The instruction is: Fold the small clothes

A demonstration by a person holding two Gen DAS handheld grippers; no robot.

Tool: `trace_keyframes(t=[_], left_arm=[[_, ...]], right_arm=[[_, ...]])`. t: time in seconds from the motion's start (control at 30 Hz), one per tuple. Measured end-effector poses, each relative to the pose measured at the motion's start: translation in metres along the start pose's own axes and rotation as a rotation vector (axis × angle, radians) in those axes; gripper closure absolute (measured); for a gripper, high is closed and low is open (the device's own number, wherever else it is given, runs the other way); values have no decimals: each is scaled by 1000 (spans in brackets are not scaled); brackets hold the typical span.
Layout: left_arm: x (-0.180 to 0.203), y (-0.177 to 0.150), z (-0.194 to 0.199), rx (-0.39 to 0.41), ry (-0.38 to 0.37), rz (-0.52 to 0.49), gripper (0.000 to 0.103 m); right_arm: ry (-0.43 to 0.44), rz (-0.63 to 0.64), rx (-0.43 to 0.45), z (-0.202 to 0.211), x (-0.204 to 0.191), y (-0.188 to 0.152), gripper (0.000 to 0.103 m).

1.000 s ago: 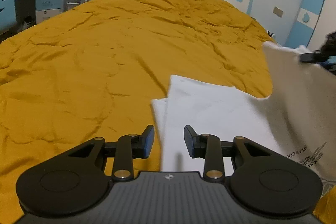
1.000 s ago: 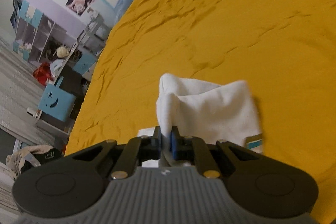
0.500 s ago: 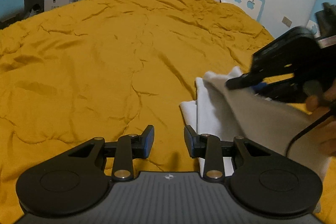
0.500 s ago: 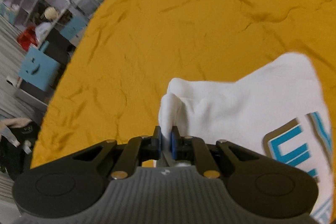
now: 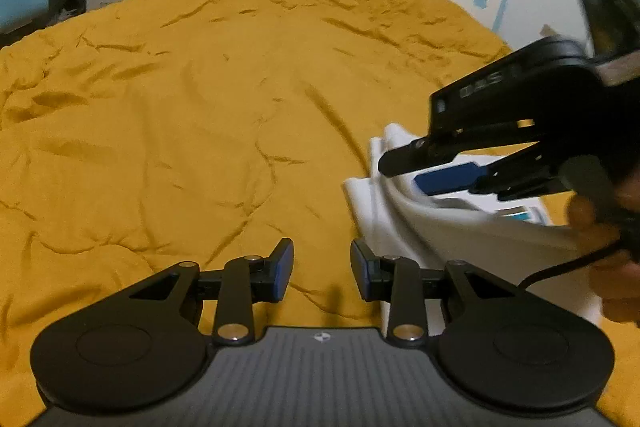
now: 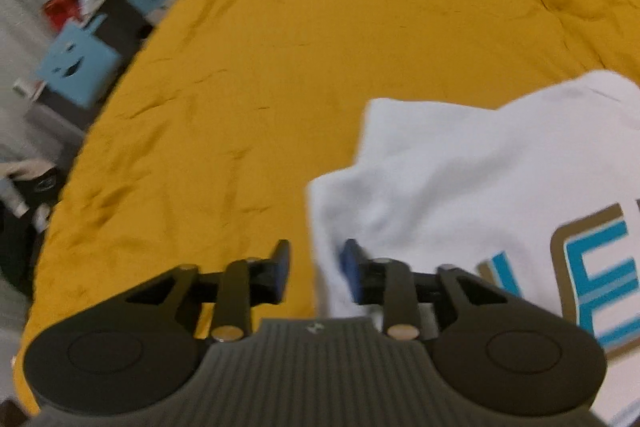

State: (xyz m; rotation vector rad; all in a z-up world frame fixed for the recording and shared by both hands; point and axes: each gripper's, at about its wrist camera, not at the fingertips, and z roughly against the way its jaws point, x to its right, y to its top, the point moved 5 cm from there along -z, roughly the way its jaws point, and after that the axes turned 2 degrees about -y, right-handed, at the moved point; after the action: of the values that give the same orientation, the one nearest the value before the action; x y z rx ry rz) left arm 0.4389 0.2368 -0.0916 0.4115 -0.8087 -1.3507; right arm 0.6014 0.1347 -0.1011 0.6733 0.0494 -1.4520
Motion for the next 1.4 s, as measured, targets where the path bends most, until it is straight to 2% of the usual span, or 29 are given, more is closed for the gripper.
trace_keyframes(t=[0.17,0.27,0.37,0.43,0.47,0.53,0.67,0.83,0.93,1.03,1.1,1.2,1.23,1.3,1.37,1.4], left_arm=[[7,2,35,1,-77,73,65],[11,-1,50,-5,-158,157,65],[12,-10,60,-10,-246,259,65],[7,-16,62,-14,-293,333,62],[5,-21,62,-16,-307,372,52],[0,-30,60,-26,-309,428,46],[-4,-45,53,-73,-306,484,46],[-1,-53,54,-69,-338,541,47],[1,-57,39,-109,-306,549,47],[2,-60,25,-132,-273,549,48],[0,-59,21,-123,-275,546,52],[-2,-55,21,-107,-260,538,72],[1,-52,23,-100,-263,515,83],[10,-47,35,-67,-261,427,85],[25,-40,50,-24,-231,309,88],[31,-38,56,-12,-211,268,88]], right_arm=[[88,91,97,84,-10,-30,75],[59,130,154,122,9,-52,74],[2,137,171,145,39,-75,74],[-21,125,173,156,60,-98,74],[-37,122,170,160,75,-111,74],[-63,113,166,164,94,-128,73],[-97,95,165,168,126,-163,73],[-134,127,159,169,140,-194,70],[-158,179,161,166,141,-203,69],[-213,262,168,162,134,-214,56],[-259,322,163,154,133,-220,56],[-250,339,146,144,137,-222,56],[-247,335,146,143,138,-222,58],[-252,318,144,138,144,-220,67],[-275,278,140,138,154,-217,96],[-254,249,148,141,157,-216,97]])
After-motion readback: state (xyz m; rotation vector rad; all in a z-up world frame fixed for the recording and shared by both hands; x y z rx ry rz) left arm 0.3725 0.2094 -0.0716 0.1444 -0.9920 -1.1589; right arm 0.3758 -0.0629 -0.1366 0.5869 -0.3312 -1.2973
